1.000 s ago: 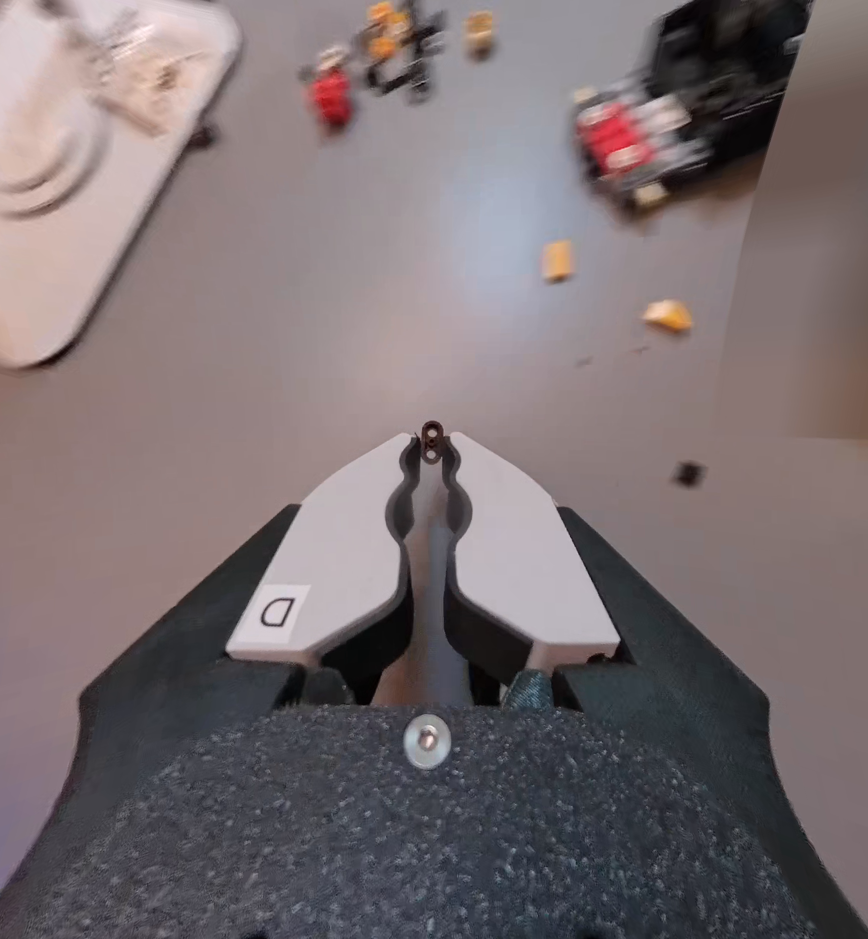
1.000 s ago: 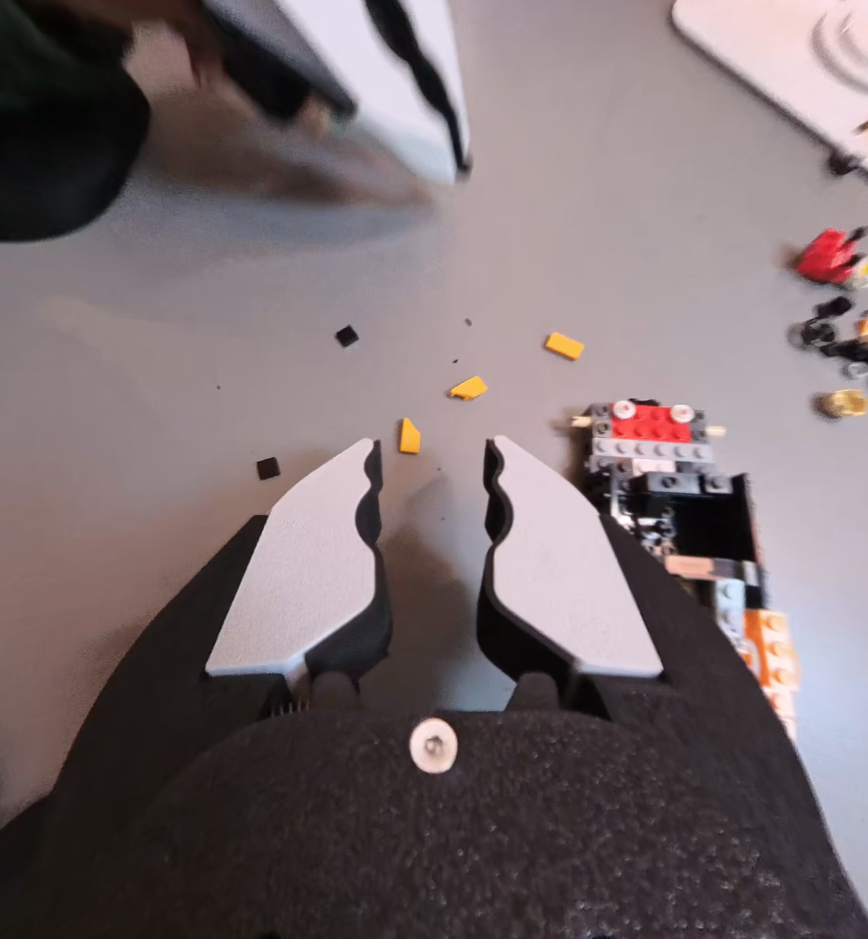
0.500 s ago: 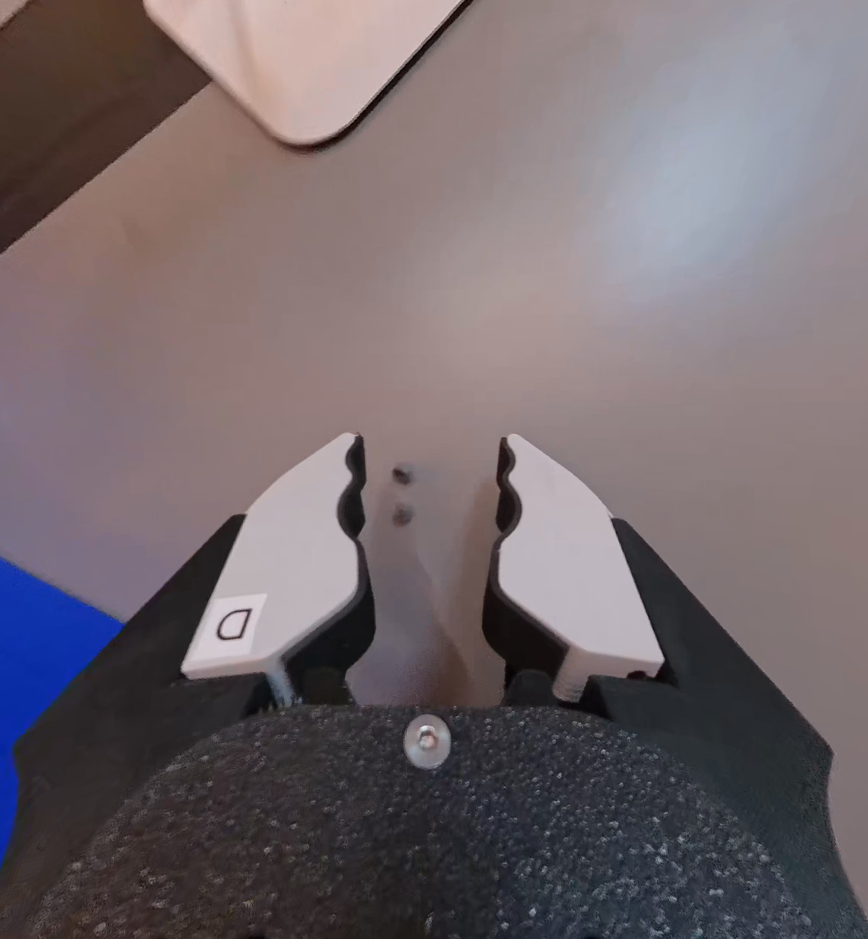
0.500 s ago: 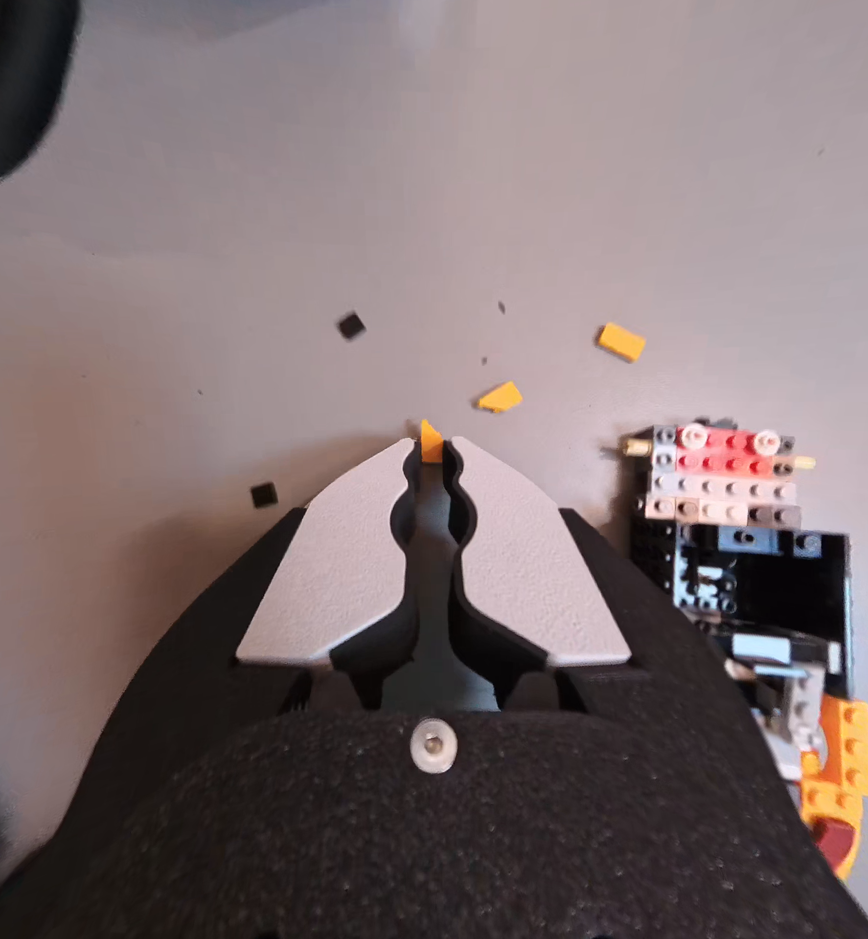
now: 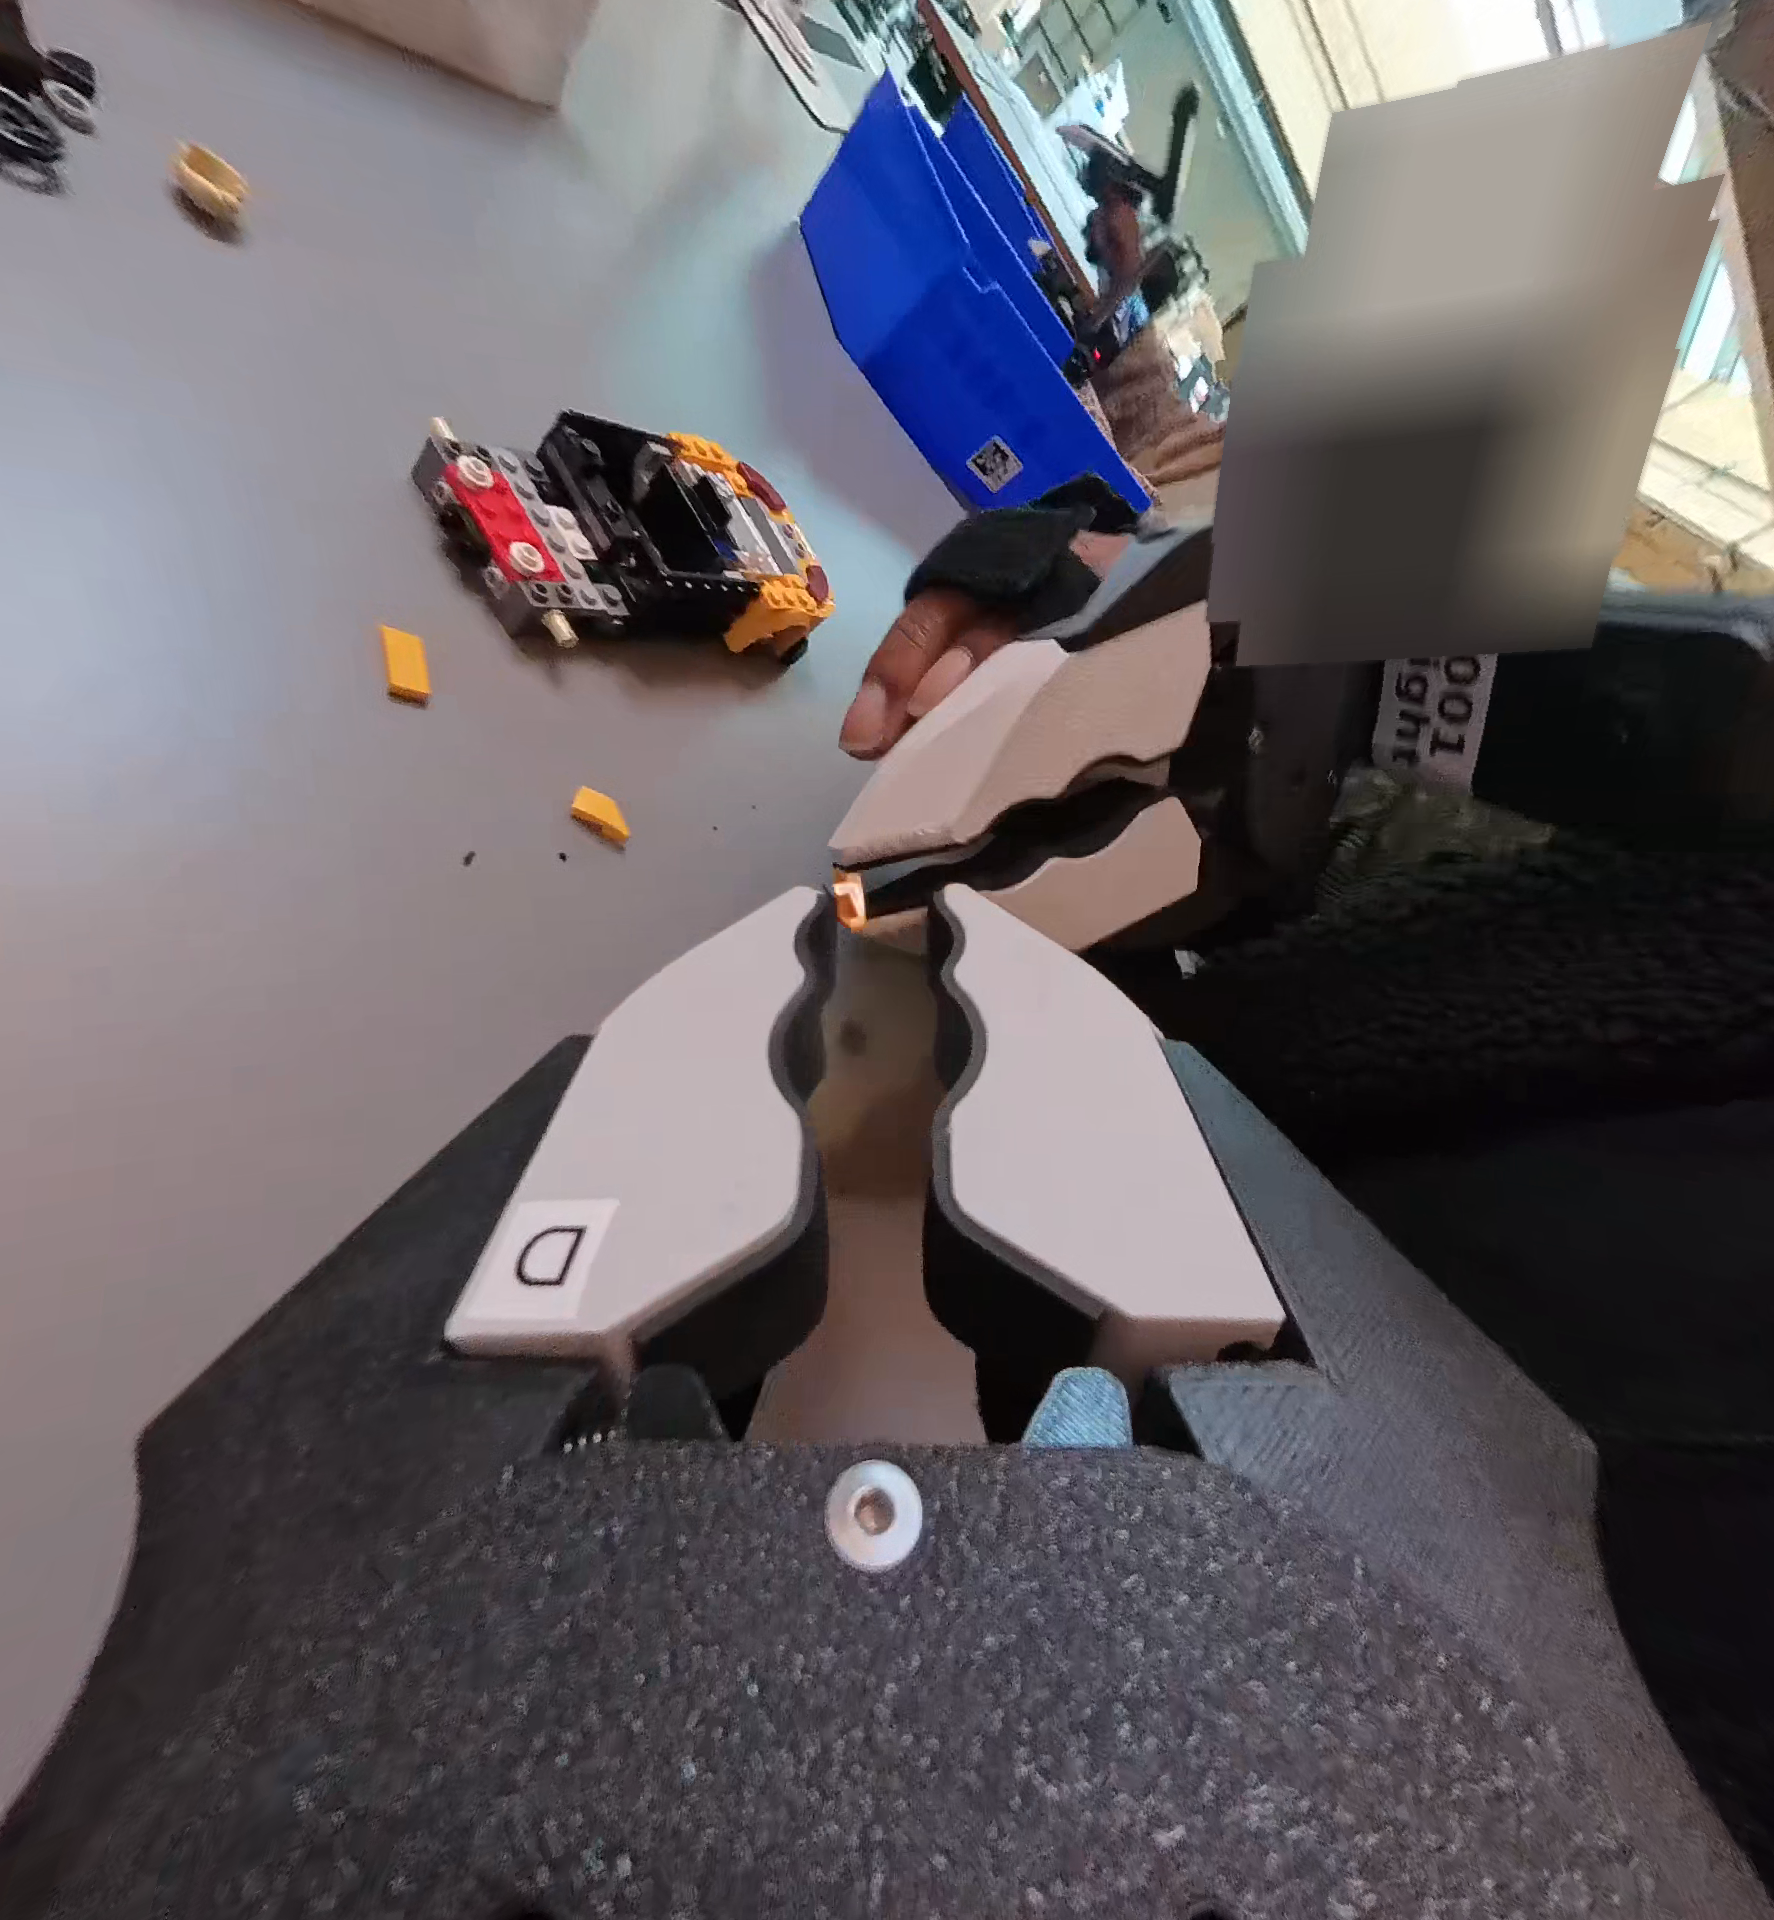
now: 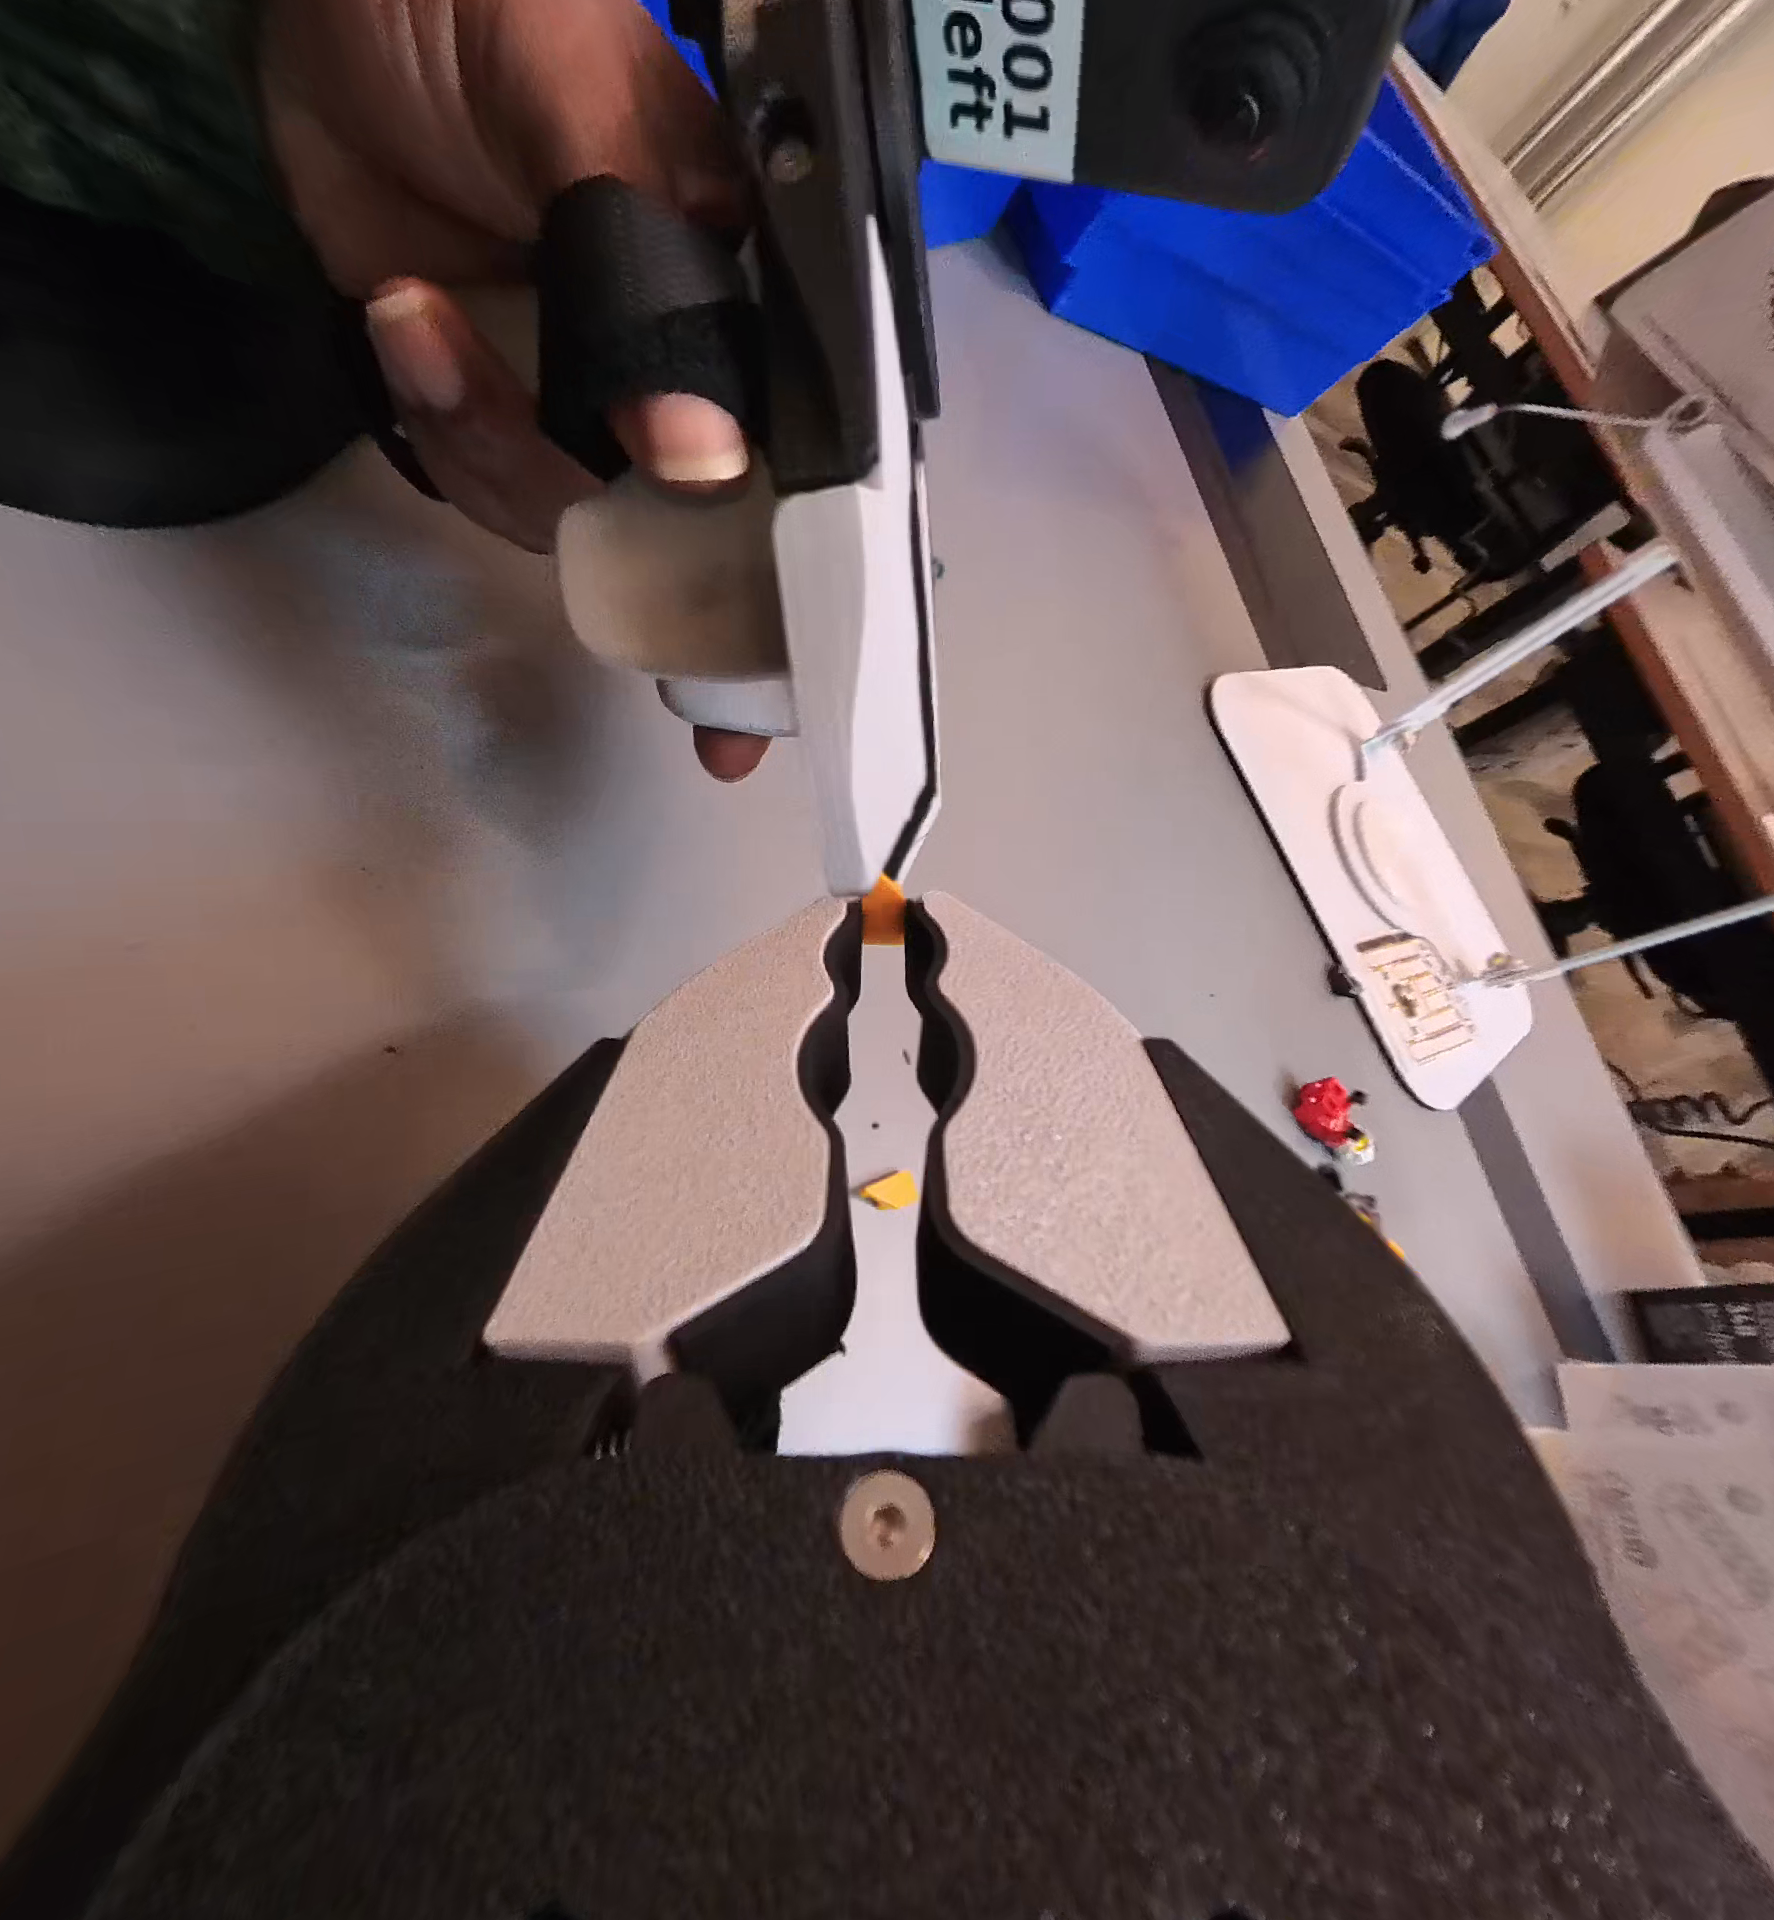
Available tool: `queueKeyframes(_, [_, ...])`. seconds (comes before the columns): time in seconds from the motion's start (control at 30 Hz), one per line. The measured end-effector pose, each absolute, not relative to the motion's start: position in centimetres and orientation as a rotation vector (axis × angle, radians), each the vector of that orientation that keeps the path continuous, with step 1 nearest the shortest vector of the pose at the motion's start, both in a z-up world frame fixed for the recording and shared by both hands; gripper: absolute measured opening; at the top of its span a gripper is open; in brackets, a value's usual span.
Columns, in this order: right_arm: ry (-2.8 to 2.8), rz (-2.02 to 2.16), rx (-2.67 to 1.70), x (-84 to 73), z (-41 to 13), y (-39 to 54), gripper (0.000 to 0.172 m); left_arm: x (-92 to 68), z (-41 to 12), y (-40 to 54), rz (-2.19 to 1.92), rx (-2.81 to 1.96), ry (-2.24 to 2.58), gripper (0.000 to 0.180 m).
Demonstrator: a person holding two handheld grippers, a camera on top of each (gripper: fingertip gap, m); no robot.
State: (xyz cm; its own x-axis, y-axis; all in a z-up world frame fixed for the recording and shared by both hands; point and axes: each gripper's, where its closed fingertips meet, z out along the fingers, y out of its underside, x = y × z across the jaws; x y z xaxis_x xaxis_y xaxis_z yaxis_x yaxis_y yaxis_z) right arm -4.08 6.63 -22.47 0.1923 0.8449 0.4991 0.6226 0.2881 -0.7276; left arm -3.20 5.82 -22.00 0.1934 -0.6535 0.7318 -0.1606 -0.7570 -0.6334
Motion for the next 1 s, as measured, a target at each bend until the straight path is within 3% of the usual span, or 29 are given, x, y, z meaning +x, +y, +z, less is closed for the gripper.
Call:
queueKeyframes(0.03, [-1.517, 0.262, -1.397, -4.2, -22.4, 6.5, 0.009, -3.3, -22.0, 6.2, -1.573, -2.059, 0.737, 0.005])
queueKeyframes(0.17, [-1.512, 0.263, -1.416, -3.9, -22.6, 6.9, 0.015, -4.2, -22.4, 6.9, -1.458, -2.086, 0.756, 0.004])
queueKeyframes(0.23, [-1.523, 0.222, -1.522, -2.5, -23.9, 8.3, 0.027, -6.1, -23.4, 8.9, -1.17, -2.131, 0.761, 0.004])
queueKeyframes(0.4, [-1.467, 0.311, -1.94, 0.7, -28.3, 10.2, 0.027, -14.8, -25.9, 15.2, -0.178, -2.2, 0.736, 0.004])
queueKeyframes(0.57, [-1.349, 0.427, -2.136, 0.9, -29.4, 10.1, 0.026, -19.2, -28.8, 17.1, 0.23, -2.321, 0.741, 0.004])
queueKeyframes(0.67, [-1.36, 0.415, -2.163, 0.8, -29.8, 9.6, 0.02, -19.7, -29.5, 17.1, 0.277, -2.35, 0.766, 0.013])
queueKeyframes(0.83, [-1.351, 0.452, -2.174, 0.4, -29.8, 9.4, 0.009, -19.6, -28.7, 16.9, 0.248, -2.334, 0.748, 0.047])
queueKeyframes(0.93, [-1.375, 0.436, -2.112, 0.2, -29.6, 9.5, 0.004, -18.6, -27.2, 16.5, 0.197, -2.258, 0.772, 0.052])
queueKeyframes(1.0, [-1.38, 0.455, -2.007, -0.5, -28.5, 9.5, 0.002, -15.5, -26.0, 15.4, -0.044, -2.187, 0.802, 0.049])
